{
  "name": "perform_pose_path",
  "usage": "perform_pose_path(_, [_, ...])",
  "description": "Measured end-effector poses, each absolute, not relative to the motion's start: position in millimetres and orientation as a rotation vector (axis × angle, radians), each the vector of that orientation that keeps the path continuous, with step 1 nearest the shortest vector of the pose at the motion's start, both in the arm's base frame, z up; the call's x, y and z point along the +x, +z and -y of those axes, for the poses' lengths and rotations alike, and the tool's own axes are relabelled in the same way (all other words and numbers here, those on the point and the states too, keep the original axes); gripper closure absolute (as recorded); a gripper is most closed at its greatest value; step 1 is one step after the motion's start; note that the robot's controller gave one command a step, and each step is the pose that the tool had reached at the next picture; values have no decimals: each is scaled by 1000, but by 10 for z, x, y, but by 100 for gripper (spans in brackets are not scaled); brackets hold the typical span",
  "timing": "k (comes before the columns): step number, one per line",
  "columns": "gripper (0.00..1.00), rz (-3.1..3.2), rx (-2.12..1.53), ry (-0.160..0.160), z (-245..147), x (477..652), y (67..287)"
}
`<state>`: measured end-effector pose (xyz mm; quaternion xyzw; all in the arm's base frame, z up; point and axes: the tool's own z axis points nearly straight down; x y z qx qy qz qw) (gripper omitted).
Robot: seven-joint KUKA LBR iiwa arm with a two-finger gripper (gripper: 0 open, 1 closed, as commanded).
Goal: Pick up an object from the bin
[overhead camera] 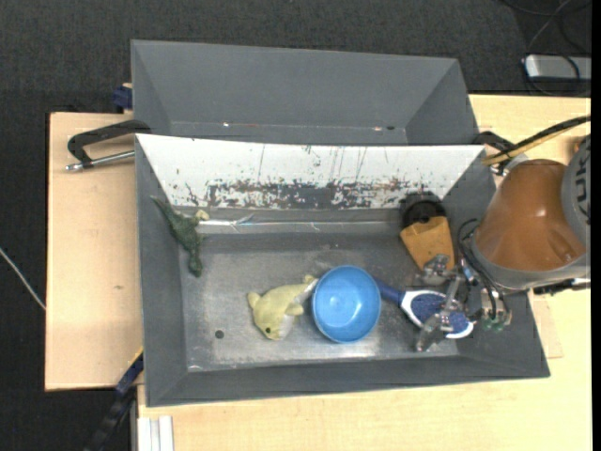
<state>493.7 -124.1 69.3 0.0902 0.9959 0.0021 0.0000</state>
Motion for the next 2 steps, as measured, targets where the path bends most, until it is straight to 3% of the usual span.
perform_pose_path(1, [0, -3103, 443, 2, 1158, 4995, 1017])
perform_pose_path(2, [0, -3019, 872, 5, 1226, 5024, 1003])
